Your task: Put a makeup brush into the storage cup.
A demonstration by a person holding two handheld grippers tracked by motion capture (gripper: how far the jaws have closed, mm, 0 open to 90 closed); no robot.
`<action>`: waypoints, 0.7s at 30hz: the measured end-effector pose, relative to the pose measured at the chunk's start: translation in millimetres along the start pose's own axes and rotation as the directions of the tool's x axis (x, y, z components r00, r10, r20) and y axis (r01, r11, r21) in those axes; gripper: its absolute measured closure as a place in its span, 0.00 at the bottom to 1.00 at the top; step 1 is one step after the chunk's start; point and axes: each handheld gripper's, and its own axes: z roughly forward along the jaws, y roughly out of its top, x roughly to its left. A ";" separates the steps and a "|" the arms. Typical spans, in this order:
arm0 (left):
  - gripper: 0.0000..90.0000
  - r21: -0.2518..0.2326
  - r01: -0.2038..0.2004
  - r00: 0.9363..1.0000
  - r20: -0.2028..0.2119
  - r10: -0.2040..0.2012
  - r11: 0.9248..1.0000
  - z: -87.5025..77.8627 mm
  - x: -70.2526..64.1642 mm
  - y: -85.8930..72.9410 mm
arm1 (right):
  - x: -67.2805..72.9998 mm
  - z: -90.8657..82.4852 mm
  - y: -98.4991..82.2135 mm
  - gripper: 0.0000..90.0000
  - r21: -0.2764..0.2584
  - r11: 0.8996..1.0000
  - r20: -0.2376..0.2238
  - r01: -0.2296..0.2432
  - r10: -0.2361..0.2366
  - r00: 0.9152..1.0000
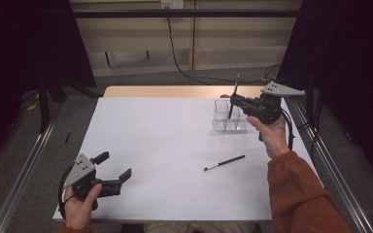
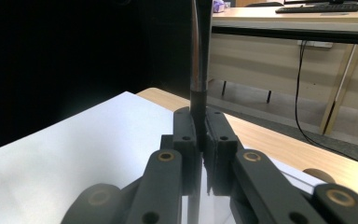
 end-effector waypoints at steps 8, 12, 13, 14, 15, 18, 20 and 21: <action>0.03 0.005 -0.002 1.000 0.000 0.002 1.000 1.4 -0.1 0.1 | -11.4 9.5 4.2 0.93 -0.012 1.000 0.031 -0.025 0.026 0.999; 0.03 0.003 -0.005 1.000 0.000 0.005 1.000 1.2 0.5 0.3 | -16.3 13.0 6.5 0.93 -0.011 1.000 0.051 -0.020 0.021 0.999; 0.03 0.000 -0.003 1.000 0.005 0.003 1.000 1.6 0.7 0.3 | -17.3 13.8 7.0 0.93 -0.004 1.000 0.056 -0.015 0.016 0.998; 0.03 0.001 -0.001 1.000 0.007 0.001 1.000 1.8 0.8 0.2 | -18.3 14.7 7.2 0.93 -0.003 1.000 0.061 -0.016 0.016 0.998; 0.03 0.007 -0.006 1.000 0.010 0.006 1.000 1.9 0.8 0.4 | -19.1 15.4 7.3 0.93 -0.003 1.000 0.064 -0.014 0.014 0.998; 0.03 0.008 -0.013 1.000 0.012 0.013 1.000 2.2 0.6 0.5 | -22.2 18.5 5.9 0.93 0.004 1.000 0.081 -0.015 0.014 0.997; 0.03 0.007 -0.010 1.000 0.009 0.010 1.000 2.2 0.3 0.4 | -25.1 22.2 3.3 0.93 0.011 1.000 0.095 -0.020 0.019 0.995; 0.03 0.008 -0.014 1.000 0.011 0.014 1.000 2.2 0.6 0.5 | -25.8 23.6 2.0 0.93 0.012 1.000 0.098 -0.027 0.026 0.995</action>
